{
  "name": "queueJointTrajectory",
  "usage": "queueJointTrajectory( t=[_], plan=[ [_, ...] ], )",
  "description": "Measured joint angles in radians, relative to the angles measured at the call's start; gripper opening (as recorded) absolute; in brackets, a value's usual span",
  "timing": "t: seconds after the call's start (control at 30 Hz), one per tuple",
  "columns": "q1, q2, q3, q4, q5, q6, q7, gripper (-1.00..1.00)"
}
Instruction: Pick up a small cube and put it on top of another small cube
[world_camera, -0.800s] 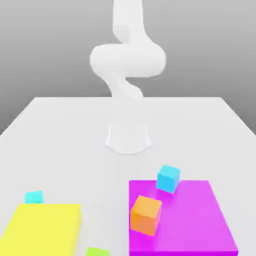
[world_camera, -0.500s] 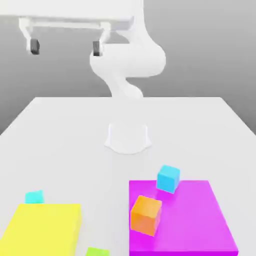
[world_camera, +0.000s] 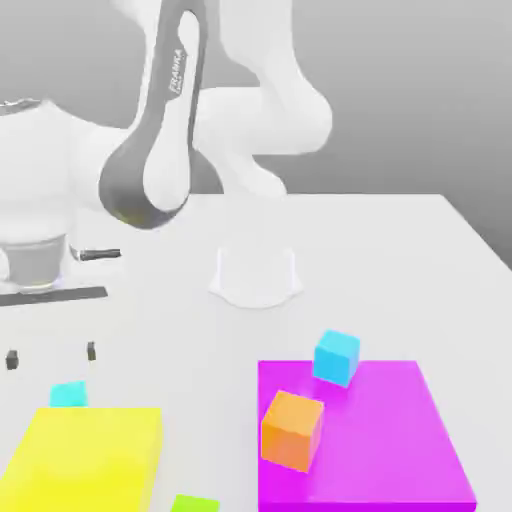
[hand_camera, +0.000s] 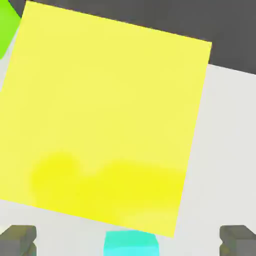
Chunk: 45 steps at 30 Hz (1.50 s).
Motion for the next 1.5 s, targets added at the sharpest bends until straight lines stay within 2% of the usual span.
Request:
queueJointTrajectory(
  t=[0.17,0.2,0.43,0.63,0.87,0.97,1.23,1.4,1.43,1.5],
  plan=[
    [-0.147,0.182,0.166,0.033,0.164,0.124,-0.151,0.0],
    [-0.177,0.212,0.201,0.041,0.191,0.147,-0.172,-1.0],
    [-0.183,0.217,0.208,0.042,0.194,0.149,-0.175,-1.0],
    [-0.059,0.023,0.057,-0.011,-0.01,0.014,-0.009,-1.0],
    [0.176,-0.205,0.184,-0.085,-0.103,-0.129,0.301,-1.0],
    [0.219,-0.302,0.245,-0.116,-0.139,-0.189,0.438,-1.0],
    [0.344,-0.555,0.504,-0.199,-0.19,-0.351,0.77,-1.0],
    [0.357,-0.441,0.539,-0.241,-0.203,-0.195,0.816,-1.0],
    [0.356,-0.409,0.541,-0.248,-0.205,-0.155,0.818,1.0],
    [0.356,-0.409,0.541,-0.248,-0.205,-0.155,0.818,1.0]
  ],
)
